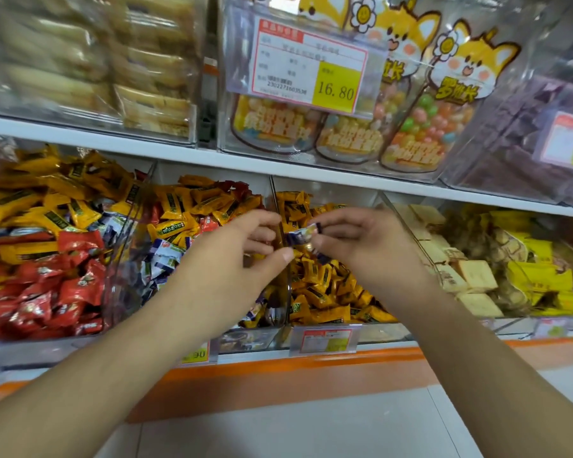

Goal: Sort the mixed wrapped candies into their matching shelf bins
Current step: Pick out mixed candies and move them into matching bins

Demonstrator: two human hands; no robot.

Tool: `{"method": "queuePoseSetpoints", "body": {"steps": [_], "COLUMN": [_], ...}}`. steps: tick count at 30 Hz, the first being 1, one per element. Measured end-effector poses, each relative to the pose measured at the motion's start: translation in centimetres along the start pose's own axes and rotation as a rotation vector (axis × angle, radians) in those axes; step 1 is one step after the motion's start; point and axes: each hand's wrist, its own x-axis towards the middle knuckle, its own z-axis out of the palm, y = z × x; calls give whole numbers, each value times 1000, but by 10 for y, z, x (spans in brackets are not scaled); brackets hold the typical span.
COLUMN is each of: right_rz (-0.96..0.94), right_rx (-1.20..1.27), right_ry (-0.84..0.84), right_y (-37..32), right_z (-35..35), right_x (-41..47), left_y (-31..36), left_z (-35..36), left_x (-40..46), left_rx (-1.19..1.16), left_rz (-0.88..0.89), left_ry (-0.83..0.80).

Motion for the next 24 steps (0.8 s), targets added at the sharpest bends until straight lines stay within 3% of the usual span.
{"method": "queuePoseSetpoints", "body": {"steps": [4,9,11,14,18,24], "right_rz": [-9,-5,-31,-64,-33,159], "right_rx": [44,52,16,-98,-439,-802], "right_ry": [-58,-90,-89,43,172,30], "right_y": [-11,-10,-6,7,50,88], "right_z": [30,44,39,10,-39,-68], "right_x": [-3,1,8,19,24,24], "left_y": [-3,-21,-25,-21,-14,-15], "left_z": [-14,-37,-36,-24,1,19], "left_x": [1,1,1,1,-1,-2], "left_rx": [-126,344,420,433,388,371], "left_rz": [-45,-43,-6,99,158,134], "left_ry": [132,276,240,107,-145,-238]}}
